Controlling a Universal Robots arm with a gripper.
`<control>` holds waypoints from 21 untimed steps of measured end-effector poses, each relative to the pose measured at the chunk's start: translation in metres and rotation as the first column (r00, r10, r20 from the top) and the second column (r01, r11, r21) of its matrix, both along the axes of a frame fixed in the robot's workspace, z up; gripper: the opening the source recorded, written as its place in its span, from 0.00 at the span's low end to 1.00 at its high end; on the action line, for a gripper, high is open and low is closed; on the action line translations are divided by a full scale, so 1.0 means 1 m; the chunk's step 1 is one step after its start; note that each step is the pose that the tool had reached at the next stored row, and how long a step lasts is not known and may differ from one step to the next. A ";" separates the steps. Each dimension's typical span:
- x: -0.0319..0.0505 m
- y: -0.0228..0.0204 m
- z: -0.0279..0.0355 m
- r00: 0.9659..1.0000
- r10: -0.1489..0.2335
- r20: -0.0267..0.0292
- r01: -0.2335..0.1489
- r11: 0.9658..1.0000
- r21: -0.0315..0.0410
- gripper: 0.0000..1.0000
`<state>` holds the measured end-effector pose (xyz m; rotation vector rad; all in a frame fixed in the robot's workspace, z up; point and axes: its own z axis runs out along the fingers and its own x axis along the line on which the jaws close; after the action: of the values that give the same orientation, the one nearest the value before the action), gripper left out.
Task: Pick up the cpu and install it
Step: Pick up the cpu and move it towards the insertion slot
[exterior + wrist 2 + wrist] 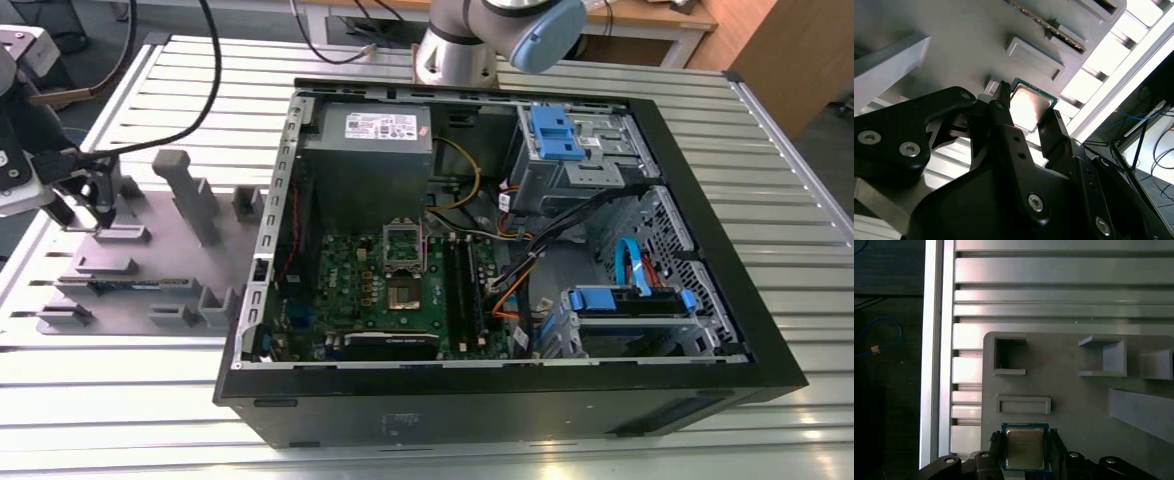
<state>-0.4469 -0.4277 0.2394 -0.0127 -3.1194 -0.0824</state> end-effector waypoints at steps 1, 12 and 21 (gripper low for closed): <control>0.0000 0.0000 0.0013 1.000 0.000 0.000 0.000 1.000 0.000 0.47; 0.0000 0.0000 0.0249 1.000 0.000 0.000 0.000 1.000 0.000 0.47; 0.0000 0.0000 0.0426 1.000 0.000 0.000 0.000 1.000 0.000 0.47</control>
<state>-0.4469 -0.4277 0.2820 -0.0126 -3.1194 -0.0823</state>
